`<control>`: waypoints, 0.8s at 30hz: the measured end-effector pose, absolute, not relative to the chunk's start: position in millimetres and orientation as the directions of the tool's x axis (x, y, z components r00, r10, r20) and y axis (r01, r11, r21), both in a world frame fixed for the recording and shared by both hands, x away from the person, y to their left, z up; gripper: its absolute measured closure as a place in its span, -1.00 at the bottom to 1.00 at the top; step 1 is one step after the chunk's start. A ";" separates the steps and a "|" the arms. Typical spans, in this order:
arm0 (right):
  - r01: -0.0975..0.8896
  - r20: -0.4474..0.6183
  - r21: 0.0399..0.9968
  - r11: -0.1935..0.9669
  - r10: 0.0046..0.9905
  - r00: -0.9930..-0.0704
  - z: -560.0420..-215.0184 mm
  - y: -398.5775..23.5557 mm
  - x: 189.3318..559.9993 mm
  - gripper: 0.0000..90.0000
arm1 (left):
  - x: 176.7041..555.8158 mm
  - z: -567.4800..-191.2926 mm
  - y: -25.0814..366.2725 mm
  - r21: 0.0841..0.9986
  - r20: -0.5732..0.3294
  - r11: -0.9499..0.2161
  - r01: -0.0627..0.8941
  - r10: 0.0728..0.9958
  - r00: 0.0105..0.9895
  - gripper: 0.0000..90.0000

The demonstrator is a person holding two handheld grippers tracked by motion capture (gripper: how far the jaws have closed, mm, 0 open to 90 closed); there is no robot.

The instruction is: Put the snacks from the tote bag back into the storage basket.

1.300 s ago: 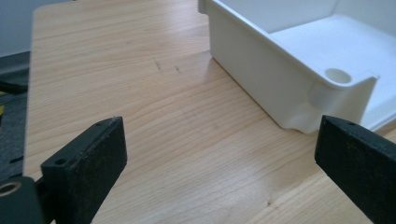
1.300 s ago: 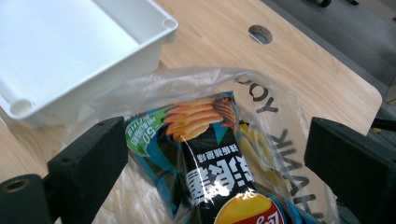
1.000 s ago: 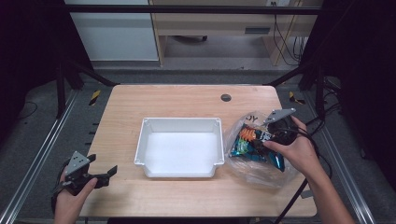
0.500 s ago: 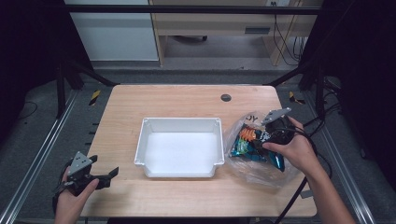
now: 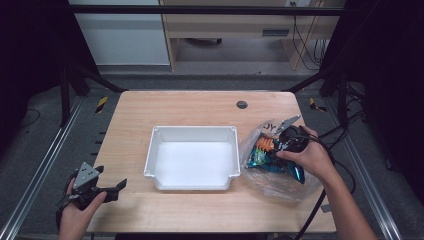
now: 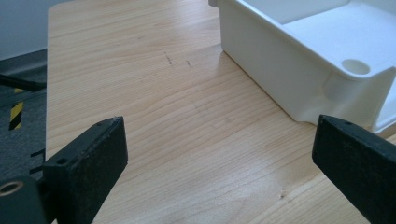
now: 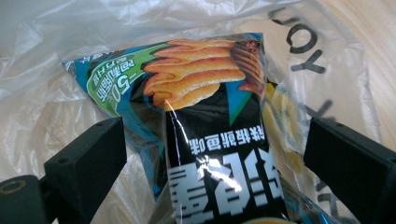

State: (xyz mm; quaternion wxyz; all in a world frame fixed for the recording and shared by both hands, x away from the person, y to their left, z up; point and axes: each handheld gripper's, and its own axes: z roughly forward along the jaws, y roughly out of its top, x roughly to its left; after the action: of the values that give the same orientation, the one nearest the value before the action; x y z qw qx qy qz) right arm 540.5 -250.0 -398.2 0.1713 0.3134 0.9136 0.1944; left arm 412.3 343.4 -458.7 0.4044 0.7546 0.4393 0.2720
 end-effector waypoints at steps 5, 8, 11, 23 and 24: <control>0.516 -0.194 0.418 0.747 0.629 -0.753 -406.2 -244.3 546.2 -0.84 | 414.9 -459.5 342.4 0.847 0.047 -0.286 0.448 0.880 0.473 -0.94; 0.515 -0.194 0.412 0.752 0.624 -0.757 -408.1 -243.1 547.4 -0.84 | 414.5 -460.2 341.7 0.844 0.045 -0.289 0.452 0.878 0.477 -0.94; 0.520 -0.194 0.391 0.759 0.620 -0.760 -413.7 -241.9 551.5 -0.84 | 413.8 -460.5 341.2 0.842 0.045 -0.291 0.454 0.877 0.479 -0.94; 0.559 -0.148 0.353 0.750 0.635 -0.758 -433.7 -251.8 555.6 -0.83 | 414.2 -460.8 340.1 0.835 0.056 -0.305 0.459 0.875 0.480 -0.93; 0.558 -0.147 0.354 0.751 0.634 -0.759 -434.8 -252.9 556.1 -0.83 | 414.1 -460.5 340.5 0.837 0.055 -0.301 0.457 0.877 0.476 -0.93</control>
State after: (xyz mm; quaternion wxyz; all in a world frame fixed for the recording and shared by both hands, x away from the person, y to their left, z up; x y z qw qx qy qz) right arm 556.1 -252.9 -434.8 0.1302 0.3217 0.9265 0.1457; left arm 414.1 340.5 -460.5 0.3974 0.7618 0.4379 0.2646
